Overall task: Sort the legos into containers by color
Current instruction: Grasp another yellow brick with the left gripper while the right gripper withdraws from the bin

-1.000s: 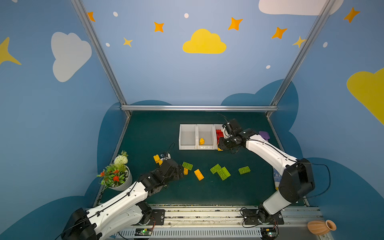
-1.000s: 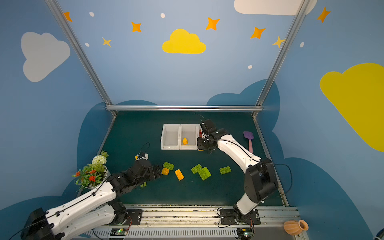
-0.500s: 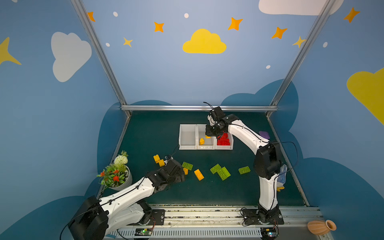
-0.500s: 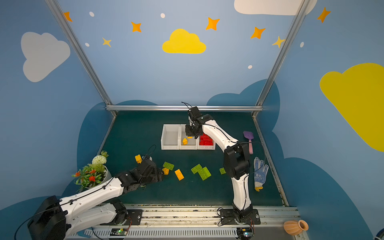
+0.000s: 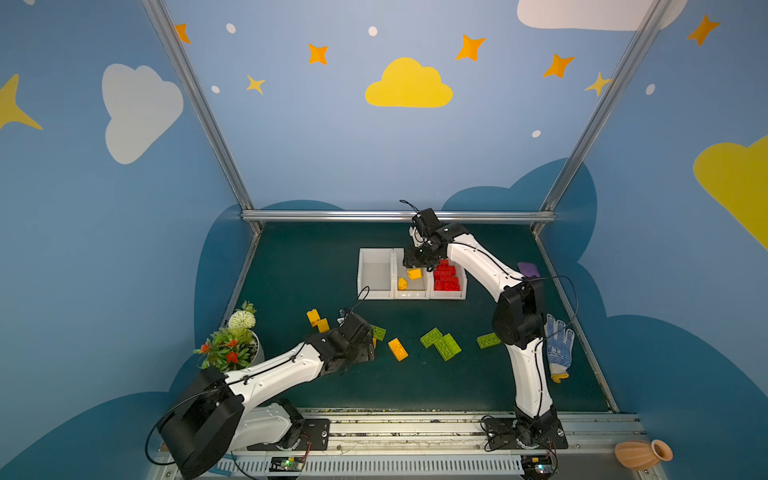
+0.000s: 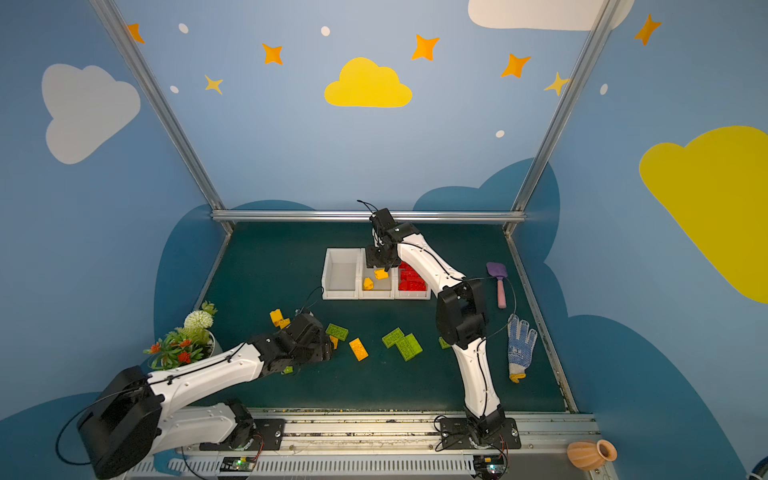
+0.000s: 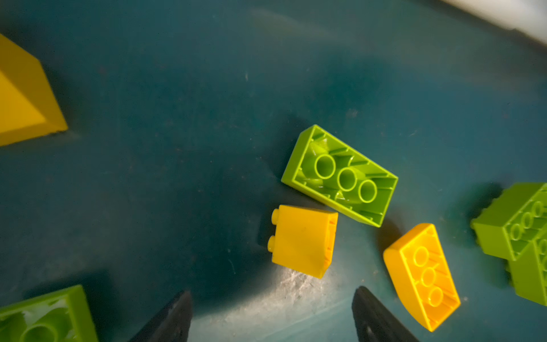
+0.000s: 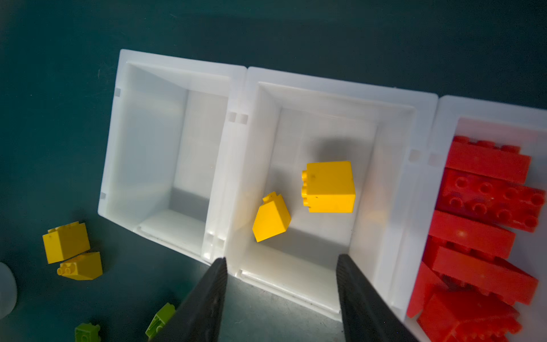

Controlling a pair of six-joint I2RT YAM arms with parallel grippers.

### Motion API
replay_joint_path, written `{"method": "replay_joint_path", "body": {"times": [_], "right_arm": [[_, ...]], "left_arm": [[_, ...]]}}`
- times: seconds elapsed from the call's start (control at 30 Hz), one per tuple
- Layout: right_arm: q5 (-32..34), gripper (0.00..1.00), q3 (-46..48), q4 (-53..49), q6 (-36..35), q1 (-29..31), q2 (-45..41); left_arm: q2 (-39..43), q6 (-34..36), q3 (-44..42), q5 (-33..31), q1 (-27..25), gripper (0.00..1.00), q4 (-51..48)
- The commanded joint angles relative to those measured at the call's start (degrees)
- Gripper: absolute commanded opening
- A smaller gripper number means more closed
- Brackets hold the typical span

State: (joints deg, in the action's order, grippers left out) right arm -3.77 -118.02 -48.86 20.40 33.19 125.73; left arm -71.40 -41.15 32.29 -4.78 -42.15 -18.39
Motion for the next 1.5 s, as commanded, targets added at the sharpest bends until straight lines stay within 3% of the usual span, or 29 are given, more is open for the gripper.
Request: {"method": "replay_joint_path", "body": {"times": [0.0, 0.3, 0.67, 0.8, 1.13, 1.47], "right_arm": [[0.8, 0.6, 2.5, -1.4, -1.2, -0.3, -4.7], [0.5, 0.68, 26.9, 8.4, -2.3, -1.5, -23.3], [-0.8, 0.7, 50.7, 16.0, 0.1, -2.3, -40.0], [0.0, 0.7, 54.1, 16.2, 0.1, -2.4, -42.7], [-0.1, 0.7, 57.4, 16.7, 0.4, -2.7, -45.3], [0.3, 0.7, 59.3, 16.6, 0.2, -3.1, -46.7]], "left_arm": [[-3.0, 1.4, 2.2, 0.1, 0.2, 0.83, 0.8], [-11.2, 2.6, 6.5, 0.7, 0.3, 0.82, 1.6], [-17.4, 3.4, 9.6, 0.5, 0.3, 0.73, 0.2], [-18.4, 3.5, 10.1, 1.0, 0.3, 0.68, -0.3], [-20.5, 4.7, 10.9, 1.1, 0.3, 0.68, -1.8], [-20.6, 4.4, 10.8, 0.8, 0.2, 0.49, -2.4]]}}
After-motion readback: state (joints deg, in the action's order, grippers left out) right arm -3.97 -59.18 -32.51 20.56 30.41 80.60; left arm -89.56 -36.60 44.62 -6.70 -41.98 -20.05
